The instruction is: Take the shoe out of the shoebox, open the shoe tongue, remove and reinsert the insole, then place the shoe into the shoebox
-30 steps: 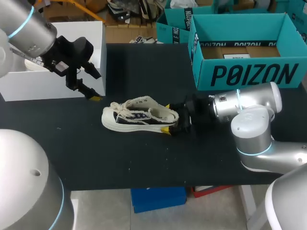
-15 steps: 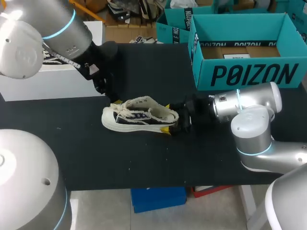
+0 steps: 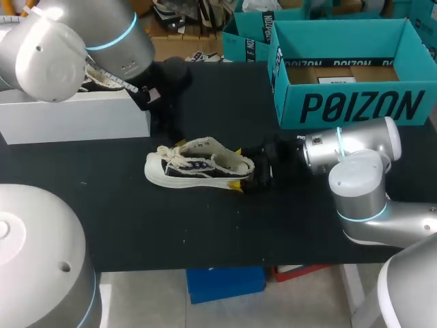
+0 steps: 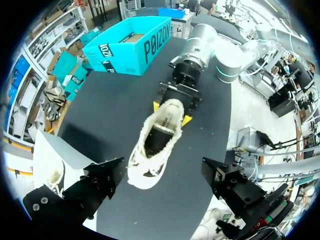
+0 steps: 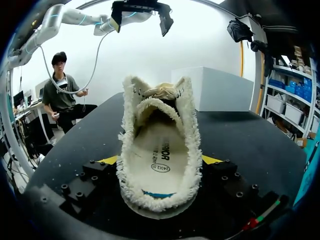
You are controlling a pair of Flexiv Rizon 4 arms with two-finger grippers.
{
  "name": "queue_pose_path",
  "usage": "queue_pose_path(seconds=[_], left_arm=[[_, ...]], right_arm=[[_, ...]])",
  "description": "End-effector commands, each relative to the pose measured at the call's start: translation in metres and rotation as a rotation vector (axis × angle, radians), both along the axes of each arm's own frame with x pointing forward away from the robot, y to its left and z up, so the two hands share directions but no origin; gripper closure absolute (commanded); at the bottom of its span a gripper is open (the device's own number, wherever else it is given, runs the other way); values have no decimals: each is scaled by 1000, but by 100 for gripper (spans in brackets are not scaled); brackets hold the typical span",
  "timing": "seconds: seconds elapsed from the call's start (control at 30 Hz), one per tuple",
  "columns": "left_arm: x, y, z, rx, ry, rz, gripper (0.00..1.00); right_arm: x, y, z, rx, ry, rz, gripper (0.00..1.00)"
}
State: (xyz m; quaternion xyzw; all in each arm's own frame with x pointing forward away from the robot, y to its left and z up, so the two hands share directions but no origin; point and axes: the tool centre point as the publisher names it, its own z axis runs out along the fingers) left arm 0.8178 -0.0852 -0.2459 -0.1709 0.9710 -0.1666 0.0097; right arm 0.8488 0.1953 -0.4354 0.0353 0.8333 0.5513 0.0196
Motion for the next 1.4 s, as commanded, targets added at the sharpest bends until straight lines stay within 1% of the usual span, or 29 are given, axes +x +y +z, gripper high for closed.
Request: queue_pose_path(seconds=[0.03,0.13,0.23,0.37,0.4,0.47,0.53,0.57,0.6,0.67,0.73,0.77,0.87,0.97,1.07,1.4], left_arm=[[0,0,0,3,0,0,0],[1,2,0,7,9,24,0],[3,3,-3,78,21,141,0],[2,-4,-7,168,51,298,0],[1,-7,-7,190,44,324,0],[-2,-12,-8,204,75,365,0],[-3,-16,-10,248,74,424,0],[-3,-17,-11,254,99,459,0],[-3,-19,-12,293,88,495,0],[-4,-21,-14,291,102,544,0],[-3,-23,-17,311,88,605,0],[-2,-23,-19,326,102,655,0],[2,-21,-21,304,120,758,0],[6,-23,-22,285,137,805,0],[7,-28,-23,291,142,829,0],[8,-30,-24,283,149,819,0]], right_arm=[[1,2,-3,-1,0,-1,100],[1,2,-3,-1,0,-1,100],[1,2,-3,-1,0,-1,100],[1,2,-3,-1,0,-1,100],[1,2,-3,-1,0,-1,100],[1,2,-3,-1,0,-1,100],[1,2,-3,-1,0,-1,100],[1,2,-3,-1,0,-1,100],[1,2,-3,-1,0,-1,100],[1,2,-3,-1,0,-1,100],[1,2,-3,-1,0,-1,100],[1,2,-3,-1,0,-1,100],[1,2,-3,-1,0,-1,100],[1,2,-3,-1,0,-1,100],[1,2,-3,-1,0,-1,100],[1,2,-3,-1,0,-1,100]])
